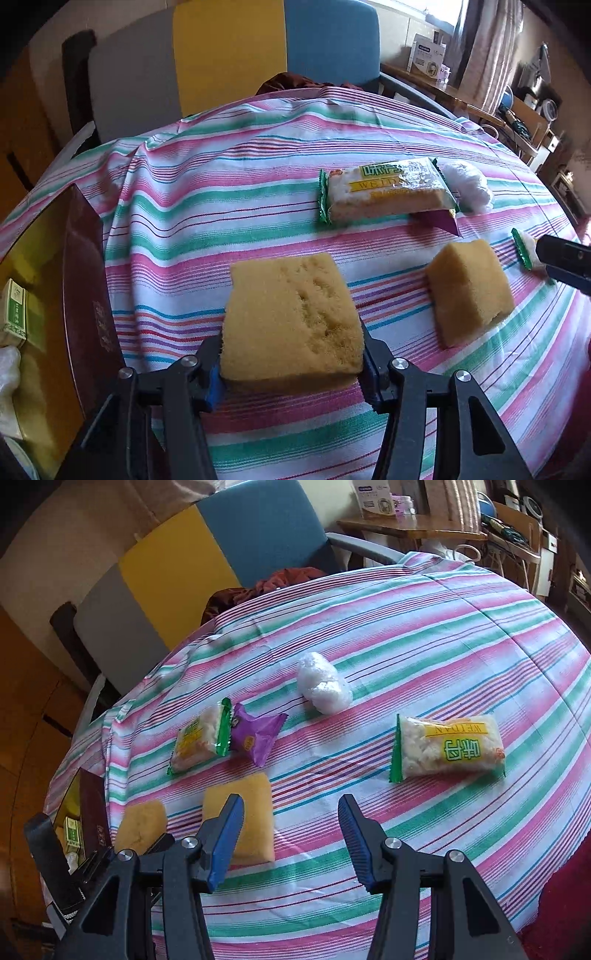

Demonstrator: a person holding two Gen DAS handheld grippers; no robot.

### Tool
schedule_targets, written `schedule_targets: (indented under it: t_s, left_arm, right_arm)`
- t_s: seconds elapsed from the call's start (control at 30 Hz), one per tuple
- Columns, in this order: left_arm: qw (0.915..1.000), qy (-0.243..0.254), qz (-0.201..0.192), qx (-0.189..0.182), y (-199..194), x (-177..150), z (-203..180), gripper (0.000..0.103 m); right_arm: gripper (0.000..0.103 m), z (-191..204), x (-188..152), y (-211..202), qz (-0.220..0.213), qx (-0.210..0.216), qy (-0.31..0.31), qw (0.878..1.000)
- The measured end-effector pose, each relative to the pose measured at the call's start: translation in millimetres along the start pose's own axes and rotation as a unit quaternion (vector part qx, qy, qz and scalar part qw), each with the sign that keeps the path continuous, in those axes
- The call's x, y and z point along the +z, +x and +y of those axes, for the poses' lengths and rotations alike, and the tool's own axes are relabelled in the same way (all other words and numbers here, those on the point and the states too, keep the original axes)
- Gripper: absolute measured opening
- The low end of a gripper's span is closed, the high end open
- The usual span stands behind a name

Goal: Organize objects
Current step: 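Grasp a yellow sponge with the left gripper while the right grasps the WEIDAN cracker packet, then carry the yellow sponge into the gold tray and open the left gripper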

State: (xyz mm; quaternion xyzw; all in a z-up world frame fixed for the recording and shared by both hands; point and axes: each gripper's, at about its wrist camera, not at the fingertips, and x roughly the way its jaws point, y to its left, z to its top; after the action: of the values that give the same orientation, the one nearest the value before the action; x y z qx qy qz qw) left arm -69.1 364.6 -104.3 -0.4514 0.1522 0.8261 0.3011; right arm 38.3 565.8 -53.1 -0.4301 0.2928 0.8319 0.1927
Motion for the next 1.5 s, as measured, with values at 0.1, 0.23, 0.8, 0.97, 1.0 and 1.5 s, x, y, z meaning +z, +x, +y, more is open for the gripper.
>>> schedule_targets:
  t_s: [0.1,0.23,0.8,0.97,1.0,1.5]
  left_arm:
    - [1.0,-0.003,-0.005,-0.006,-0.5,-0.9,2.2,0.057]
    - [0.9997,-0.004,-0.016,-0.016,-1.3,-4.5,5.6,0.057]
    - [0.9987,-0.017,-0.036,-0.031,-3.3,-9.6,10.2,0.057]
    - [0.9986,-0.015,-0.038,-0.032,-3.2,-10.6,11.2,0.057]
    - [0.9986,-0.015,-0.039,-0.032,-3.3,-10.8,11.1,0.057]
    - [0.9981,-0.017,-0.055,-0.024,-32.9,-7.5,12.2,0.055]
  right_arm:
    - [0.056,27.1,7.7,3.3,0.013,0.008,-0.092,0.996]
    - [0.071,70.7,29.6,7.1,0.016,-0.005,-0.243,0.97]
    - [0.075,162.9,45.2,154.3,0.213,-0.113,-0.55,0.8]
    - [0.048,157.6,44.6,140.1,0.181,-0.075,-0.505,0.84]
    - [0.048,155.6,43.9,133.8,0.171,-0.068,-0.495,0.849]
    - [0.049,74.6,6.4,34.0,0.042,0.075,-0.158,0.984]
